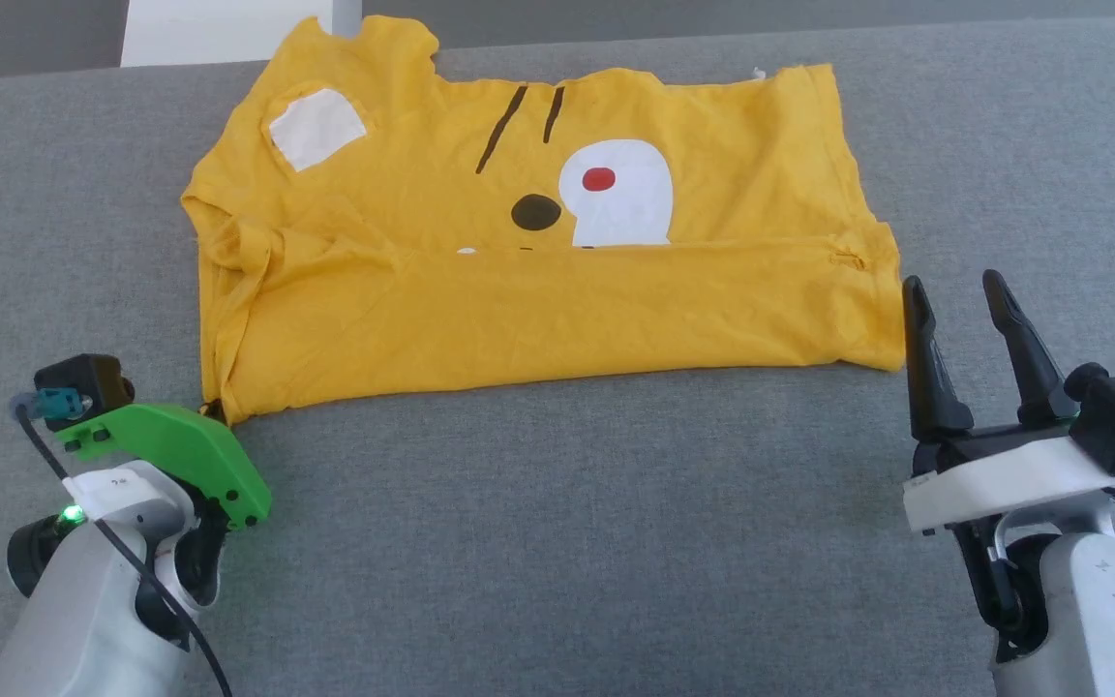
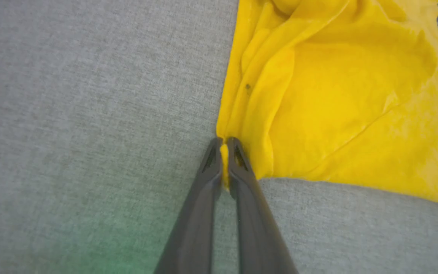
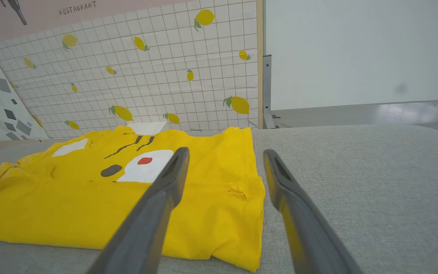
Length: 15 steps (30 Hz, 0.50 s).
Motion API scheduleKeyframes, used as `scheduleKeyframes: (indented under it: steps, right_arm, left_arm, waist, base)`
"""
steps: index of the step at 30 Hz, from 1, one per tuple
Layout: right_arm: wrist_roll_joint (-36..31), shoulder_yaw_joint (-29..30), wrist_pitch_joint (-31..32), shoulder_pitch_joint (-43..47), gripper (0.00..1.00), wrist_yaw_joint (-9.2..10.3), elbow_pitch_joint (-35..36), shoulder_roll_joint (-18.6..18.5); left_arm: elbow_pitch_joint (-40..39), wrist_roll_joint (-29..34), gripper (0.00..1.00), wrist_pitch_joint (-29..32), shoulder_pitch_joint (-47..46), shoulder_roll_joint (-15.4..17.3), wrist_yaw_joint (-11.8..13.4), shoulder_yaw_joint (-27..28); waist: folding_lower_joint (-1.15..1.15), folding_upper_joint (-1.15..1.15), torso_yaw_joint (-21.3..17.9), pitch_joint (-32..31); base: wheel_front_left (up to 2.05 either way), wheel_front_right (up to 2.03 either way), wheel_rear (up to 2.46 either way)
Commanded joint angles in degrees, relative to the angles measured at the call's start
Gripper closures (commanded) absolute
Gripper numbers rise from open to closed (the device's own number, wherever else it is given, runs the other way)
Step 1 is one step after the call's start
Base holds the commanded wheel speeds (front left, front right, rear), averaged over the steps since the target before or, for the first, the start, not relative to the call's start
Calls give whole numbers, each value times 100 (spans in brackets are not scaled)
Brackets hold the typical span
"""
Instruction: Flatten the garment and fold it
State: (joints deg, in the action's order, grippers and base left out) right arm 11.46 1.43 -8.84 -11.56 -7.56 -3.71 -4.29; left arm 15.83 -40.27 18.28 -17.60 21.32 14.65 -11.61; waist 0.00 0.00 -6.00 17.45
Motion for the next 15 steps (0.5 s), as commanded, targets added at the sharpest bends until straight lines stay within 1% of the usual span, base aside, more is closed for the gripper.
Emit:
scheduleKeyframes:
  steps: [1,5,9,12,15]
  right_arm:
    - [-34,5,-8,80,0,8,-16,40]
    - [-69,31,55,23,0,8,-61,47]
    - [-174,215,344,-201,0,8,-233,71]
    - [-280,433,994,-474,0,8,-572,109]
    - [-394,705,1860,-795,0,8,-988,132]
  left_arm:
    - [74,-48,100,124,181,-139,-52,-130]
    - [-16,-45,100,0,190,-152,-88,-126]
    - [-75,-17,100,-143,164,-146,-112,-114]
    - [-95,9,100,-220,109,-145,-124,-119]
    - [-84,23,100,-266,26,-160,-162,-148]
  waist:
    - [0,0,27,5]
    - [0,0,84,5]
    - [0,0,121,34]
    - [0,0,155,82]
    - [0,0,219,133]
  base:
    - [0,0,0]
    - [0,0,0]
    - [0,0,0]
    - [0,0,0]
    - [0,0,0]
